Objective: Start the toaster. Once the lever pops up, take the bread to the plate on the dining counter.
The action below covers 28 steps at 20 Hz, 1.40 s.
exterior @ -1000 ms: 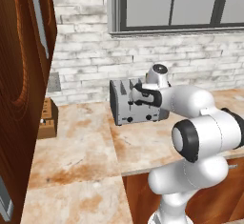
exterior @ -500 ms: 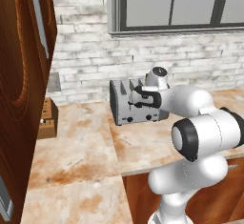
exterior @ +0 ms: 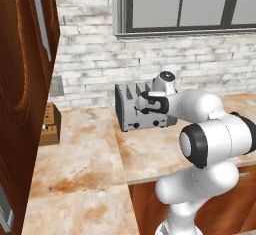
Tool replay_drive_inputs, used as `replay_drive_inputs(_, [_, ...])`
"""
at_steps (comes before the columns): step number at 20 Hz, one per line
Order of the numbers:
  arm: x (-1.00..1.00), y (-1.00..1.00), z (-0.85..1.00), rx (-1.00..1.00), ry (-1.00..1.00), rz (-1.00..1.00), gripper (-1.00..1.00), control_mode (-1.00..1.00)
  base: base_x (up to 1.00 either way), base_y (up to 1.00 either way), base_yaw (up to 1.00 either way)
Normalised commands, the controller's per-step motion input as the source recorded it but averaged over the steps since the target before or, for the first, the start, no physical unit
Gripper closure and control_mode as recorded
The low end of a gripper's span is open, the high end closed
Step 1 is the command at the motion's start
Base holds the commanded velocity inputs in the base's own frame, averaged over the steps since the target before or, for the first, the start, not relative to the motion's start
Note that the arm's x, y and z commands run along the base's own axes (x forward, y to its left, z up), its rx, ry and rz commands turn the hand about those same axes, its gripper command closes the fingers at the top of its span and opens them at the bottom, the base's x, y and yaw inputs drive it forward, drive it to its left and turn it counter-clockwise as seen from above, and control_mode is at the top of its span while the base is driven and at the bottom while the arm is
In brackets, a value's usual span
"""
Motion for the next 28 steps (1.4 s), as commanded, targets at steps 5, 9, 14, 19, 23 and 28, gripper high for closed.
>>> replay_drive_inputs(5, [0.0, 0.0, -0.15, 0.0, 0.0, 0.0, -1.0, -1.0, 0.0, 0.0, 0.0])
replay_drive_inputs(9, [0.0, 0.0, -0.18, 0.0, 0.0, 0.0, -1.0, -1.0, 0.0, 0.0, 0.0])
replay_drive_inputs(14, [0.0, 0.0, -0.19, 0.0, 0.0, 0.0, -1.0, -1.0, 0.0, 0.0, 0.0])
replay_drive_inputs(19, [0.0, 0.0, -0.18, 0.0, 0.0, 0.0, -1.0, -1.0, 0.0, 0.0, 0.0])
replay_drive_inputs(23, [0.0, 0.0, -0.15, 0.0, 0.0, 0.0, -1.0, -1.0, 0.0, 0.0, 0.0])
replay_drive_inputs(28, [0.0, 0.0, -0.13, 0.0, 0.0, 0.0, -1.0, -1.0, 0.0, 0.0, 0.0])
